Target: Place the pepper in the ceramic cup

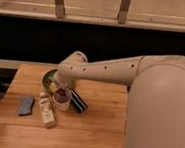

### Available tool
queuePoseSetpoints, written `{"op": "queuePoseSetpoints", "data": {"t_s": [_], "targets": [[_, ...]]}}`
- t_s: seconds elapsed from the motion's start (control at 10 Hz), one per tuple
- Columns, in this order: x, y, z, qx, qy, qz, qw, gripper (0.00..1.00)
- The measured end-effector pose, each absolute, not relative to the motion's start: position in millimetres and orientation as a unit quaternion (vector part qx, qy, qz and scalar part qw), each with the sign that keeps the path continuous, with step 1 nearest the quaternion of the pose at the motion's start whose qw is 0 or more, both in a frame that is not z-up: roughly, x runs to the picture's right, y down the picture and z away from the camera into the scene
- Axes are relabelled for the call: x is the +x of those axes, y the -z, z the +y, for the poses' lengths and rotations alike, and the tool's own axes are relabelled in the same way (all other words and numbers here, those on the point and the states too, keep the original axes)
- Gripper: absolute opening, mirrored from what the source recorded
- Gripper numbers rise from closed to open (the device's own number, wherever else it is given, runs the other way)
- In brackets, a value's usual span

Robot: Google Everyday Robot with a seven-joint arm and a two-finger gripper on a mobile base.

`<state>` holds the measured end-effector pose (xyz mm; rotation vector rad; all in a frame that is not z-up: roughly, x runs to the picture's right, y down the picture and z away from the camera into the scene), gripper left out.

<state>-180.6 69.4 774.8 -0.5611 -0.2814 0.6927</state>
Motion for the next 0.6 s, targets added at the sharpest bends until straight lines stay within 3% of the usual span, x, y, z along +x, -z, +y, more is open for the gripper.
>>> {"op": "queuePoseSetpoints", "data": {"t_s": [0.3, 0.6], "targets": [[-174.7, -777.0, 71.9, -0.272, -0.345, -0.136, 0.888, 0.04], [-171.9, -775.0, 72.2, -0.271, -0.348, -0.138, 0.887, 0.33]]}}
